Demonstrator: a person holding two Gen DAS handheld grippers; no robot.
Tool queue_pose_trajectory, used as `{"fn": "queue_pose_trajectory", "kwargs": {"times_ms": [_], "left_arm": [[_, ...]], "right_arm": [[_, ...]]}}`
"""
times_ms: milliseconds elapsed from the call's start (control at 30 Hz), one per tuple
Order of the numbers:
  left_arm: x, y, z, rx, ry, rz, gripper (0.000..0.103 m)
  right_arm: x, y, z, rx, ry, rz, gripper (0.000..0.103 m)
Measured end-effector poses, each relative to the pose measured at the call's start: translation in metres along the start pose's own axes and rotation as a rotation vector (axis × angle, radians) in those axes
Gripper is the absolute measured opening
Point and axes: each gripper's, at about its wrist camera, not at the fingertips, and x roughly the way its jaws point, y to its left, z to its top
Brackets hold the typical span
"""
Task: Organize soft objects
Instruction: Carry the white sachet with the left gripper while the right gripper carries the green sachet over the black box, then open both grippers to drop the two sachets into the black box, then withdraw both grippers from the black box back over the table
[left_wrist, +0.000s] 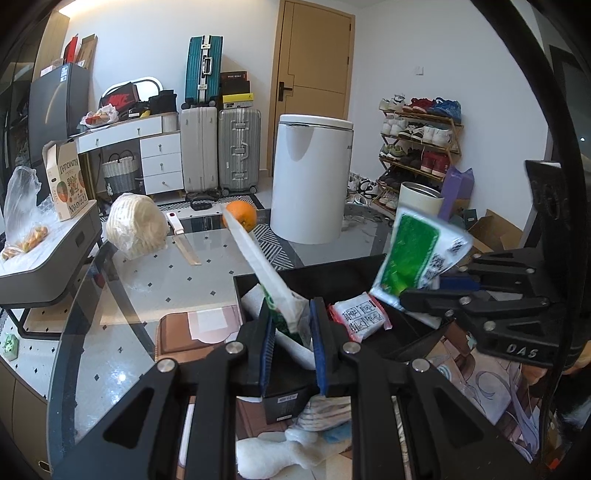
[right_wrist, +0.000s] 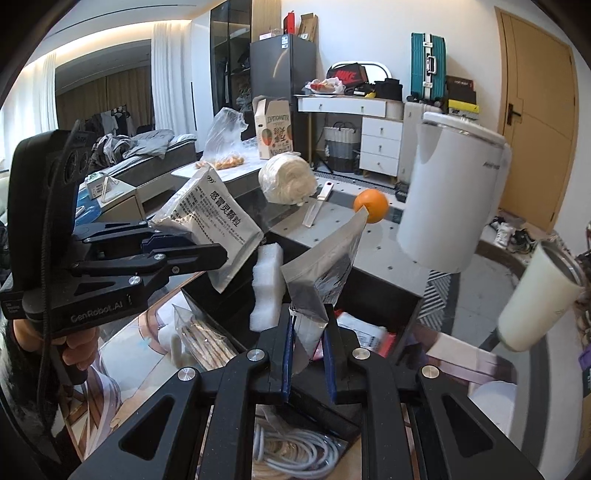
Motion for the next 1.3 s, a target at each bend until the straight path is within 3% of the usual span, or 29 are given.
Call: {"fn": "queue_pose_trajectory", "kwargs": {"times_ms": [67,133,367,667,767,867,933,1000,1133,1300], "left_arm": [[0.002,0.0,0.001,-0.003,0.002,-0.005,0.016],[0.005,0.001,0.0,-0.004,0.005,-0.008,0.016],[0.008,-0.002,0.002,-0.002,0.002,-0.027,0.016],[0.024,-0.02,0.005,0.029,0.028,-0.066,0.019],[0.03,-0.022,0.004,0.02,0.048,-0.062,0.039],[0.027,-0.023,0.003,0.021,0.042,-0.065,0.042],[0.021,-0.023,0.001,0.02,0.033,-0.064,0.052],[0.017,-0.023,0.0,0.022,0.033,-0.056,0.052],[0.005,-0.022,-0.005,0.023,0.018,-0.033,0.065],[-0.012,-0.018,-0.014,0.025,-0.014,0.004,0.092]], "right_arm": [[0.006,-0.001,0.001,0.004,0.01,0.008,0.018],[0.011,-0.005,0.001,0.011,0.017,-0.013,0.03],[0.007,-0.017,-0.005,0.042,0.024,-0.052,0.033],[-0.007,-0.024,-0.01,0.052,0.008,-0.084,0.043],[-0.011,-0.027,-0.013,0.057,0.005,-0.093,0.044],[-0.015,-0.029,-0.017,0.07,0.001,-0.1,0.045],[-0.018,-0.029,-0.02,0.081,-0.005,-0.1,0.052],[-0.021,-0.027,-0.023,0.09,-0.009,-0.104,0.058],[-0.034,-0.026,-0.031,0.115,-0.036,-0.113,0.085],[-0.051,-0.019,-0.034,0.12,-0.062,-0.127,0.092]]}}
